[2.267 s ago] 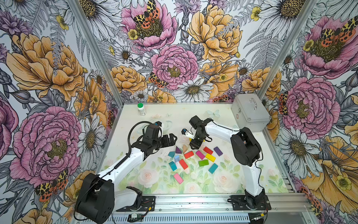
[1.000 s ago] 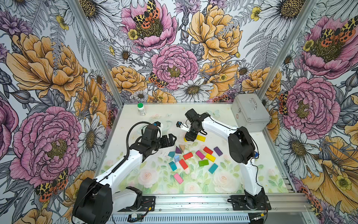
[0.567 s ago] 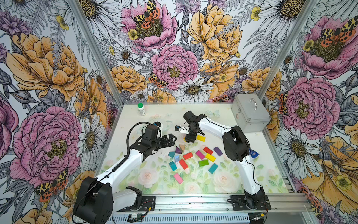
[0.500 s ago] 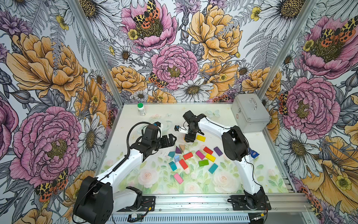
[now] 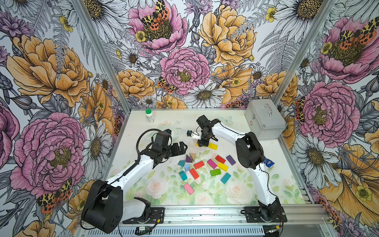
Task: Assemble a piece of candy with building blocks
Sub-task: Adjust the building block at the center of the board.
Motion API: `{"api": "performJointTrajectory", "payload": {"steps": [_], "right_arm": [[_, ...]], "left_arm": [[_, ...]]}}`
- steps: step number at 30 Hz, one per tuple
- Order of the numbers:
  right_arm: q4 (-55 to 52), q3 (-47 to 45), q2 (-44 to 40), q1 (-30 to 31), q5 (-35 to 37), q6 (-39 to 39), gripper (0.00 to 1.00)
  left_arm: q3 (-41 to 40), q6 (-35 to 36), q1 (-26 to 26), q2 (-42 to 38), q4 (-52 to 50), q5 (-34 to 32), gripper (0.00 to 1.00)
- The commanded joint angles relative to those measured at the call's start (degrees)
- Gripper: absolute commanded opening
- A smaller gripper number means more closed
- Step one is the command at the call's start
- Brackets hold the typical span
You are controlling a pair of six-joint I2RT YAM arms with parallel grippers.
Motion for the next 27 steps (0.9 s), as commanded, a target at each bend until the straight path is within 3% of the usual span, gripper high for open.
{"api": "performJointTrajectory", "payload": {"steps": [1,27], "right_arm": [[-1.0,0.9,1.0,-1.3,1.7,1.7,0.22],[-1.2,-7.0,-3.2,-2.6,-2.8,5.3,0.24]], "left_arm": [[2.6,0.3,-0.6,1.0,0.2,0.1,0.99],[2.3,0.9,-1.6,1.3,0.9,-0.3,0.99]]}}
